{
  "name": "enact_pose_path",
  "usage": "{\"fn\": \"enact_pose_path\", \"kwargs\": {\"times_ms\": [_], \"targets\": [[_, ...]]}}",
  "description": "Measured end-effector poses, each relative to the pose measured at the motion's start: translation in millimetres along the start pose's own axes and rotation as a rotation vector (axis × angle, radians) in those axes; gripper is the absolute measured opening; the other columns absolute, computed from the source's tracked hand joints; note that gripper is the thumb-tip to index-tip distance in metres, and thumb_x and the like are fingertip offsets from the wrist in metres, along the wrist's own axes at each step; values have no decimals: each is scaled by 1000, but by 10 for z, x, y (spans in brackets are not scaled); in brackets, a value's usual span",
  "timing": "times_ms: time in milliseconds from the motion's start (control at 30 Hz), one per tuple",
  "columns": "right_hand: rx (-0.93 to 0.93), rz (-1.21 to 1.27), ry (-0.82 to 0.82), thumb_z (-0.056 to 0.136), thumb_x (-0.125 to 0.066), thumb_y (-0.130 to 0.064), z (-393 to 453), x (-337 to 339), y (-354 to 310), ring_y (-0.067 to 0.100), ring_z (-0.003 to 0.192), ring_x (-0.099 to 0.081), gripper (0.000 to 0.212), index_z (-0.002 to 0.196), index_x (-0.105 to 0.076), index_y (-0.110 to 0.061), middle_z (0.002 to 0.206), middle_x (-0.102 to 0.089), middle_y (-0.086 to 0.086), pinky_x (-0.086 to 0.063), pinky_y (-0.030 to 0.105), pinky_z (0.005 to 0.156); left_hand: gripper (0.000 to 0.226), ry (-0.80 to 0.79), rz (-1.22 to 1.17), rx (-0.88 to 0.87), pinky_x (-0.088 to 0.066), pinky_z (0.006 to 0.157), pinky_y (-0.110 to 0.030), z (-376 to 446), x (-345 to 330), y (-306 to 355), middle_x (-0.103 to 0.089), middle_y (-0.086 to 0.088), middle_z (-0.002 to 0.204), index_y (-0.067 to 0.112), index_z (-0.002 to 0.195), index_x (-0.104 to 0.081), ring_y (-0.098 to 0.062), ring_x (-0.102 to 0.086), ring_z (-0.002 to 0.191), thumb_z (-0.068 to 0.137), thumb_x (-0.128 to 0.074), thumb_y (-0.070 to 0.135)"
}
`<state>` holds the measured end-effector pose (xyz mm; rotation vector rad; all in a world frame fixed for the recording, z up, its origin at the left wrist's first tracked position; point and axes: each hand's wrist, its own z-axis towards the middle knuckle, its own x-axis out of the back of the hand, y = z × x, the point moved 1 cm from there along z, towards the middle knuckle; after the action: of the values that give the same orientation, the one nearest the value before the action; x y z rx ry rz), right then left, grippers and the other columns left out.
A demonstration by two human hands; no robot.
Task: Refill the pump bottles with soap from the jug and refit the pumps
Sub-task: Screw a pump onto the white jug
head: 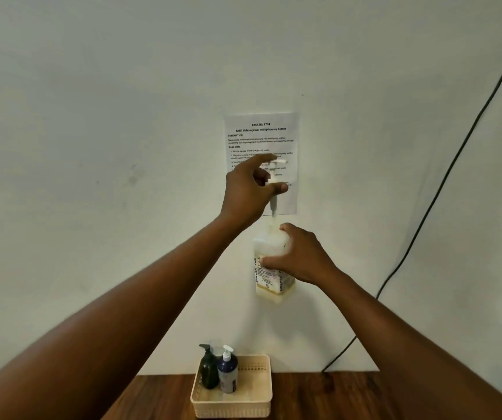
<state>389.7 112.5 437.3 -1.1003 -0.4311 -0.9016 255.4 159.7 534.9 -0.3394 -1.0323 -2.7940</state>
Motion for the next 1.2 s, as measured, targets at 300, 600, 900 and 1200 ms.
{"fn": "enact_pose_path", "kwargs": {"times_ms": [300,600,900,1200], "targets": [[7,26,54,62,-87,-55,64,157,-57,11,94,-63,70,120,-57,-29,105,-65,-12,-55,31,77,56,-70,-47,28,-55,77,-15,-248,-65,-204,-63,3,83,23,124,-72,-9,-60,74,73,-92,11],[22,67,80,57,-86,-56,82,208,-71,9,91,-66,69,118,-61,-34,104,-69,-12,-57,32,76,55,-47,-90,24,-56,80,-17,-340,-106,-193,-66,2,85,27,123,-73,-4,-63,74,74,-91,10],[19,91,77,63,-89,-46,55,215,-57,12,94,-66,66,120,-62,-29,102,-67,-13,-58,34,82,60,-7,-145,70,-59,82,-19,-415,-184,-207,-70,-2,91,26,129,-70,-12,-68,82,75,-90,7],[4,47,91,57,-82,-64,80,249,-56,12,91,-68,72,118,-63,-32,106,-71,-10,-60,38,79,79,-35,-110,121,-56,86,-23,-324,-98,-241,-70,1,103,33,142,-54,-10,-69,96,73,-92,38]]}}
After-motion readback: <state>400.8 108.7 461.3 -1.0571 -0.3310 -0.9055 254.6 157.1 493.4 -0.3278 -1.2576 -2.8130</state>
